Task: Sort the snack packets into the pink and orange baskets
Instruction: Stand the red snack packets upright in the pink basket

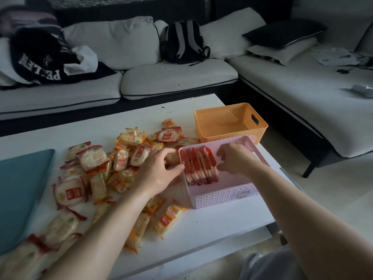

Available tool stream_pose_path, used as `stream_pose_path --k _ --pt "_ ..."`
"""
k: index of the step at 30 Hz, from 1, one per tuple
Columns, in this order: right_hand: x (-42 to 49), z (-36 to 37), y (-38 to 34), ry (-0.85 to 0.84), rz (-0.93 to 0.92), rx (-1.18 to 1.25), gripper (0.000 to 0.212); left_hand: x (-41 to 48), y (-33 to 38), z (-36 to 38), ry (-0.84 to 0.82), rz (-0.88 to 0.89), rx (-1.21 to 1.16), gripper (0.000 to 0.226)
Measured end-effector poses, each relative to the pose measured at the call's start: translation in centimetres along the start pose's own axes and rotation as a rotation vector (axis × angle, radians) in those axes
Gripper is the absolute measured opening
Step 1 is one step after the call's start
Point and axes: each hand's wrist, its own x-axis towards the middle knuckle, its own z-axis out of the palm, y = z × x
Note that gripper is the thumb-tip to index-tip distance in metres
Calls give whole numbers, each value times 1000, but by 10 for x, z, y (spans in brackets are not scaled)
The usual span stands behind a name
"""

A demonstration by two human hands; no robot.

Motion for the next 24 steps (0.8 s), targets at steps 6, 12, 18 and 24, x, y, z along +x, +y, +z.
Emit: stream_pose_path --k 6,12,18,24 --pt "-13 2 -100 201 -240 104 20 -19 -54 -50 90 -209 43 10" --pt "31 39 -184 27 -302 18 47 -37 -119 -93 234 -378 -13 24" --pt "82 77 -211 2 -191 -325 56 -28 -157 -117 371 -440 5 18" --pt "92 85 -221 50 -242 -101 43 19 -168 -112 269 -599 154 81"
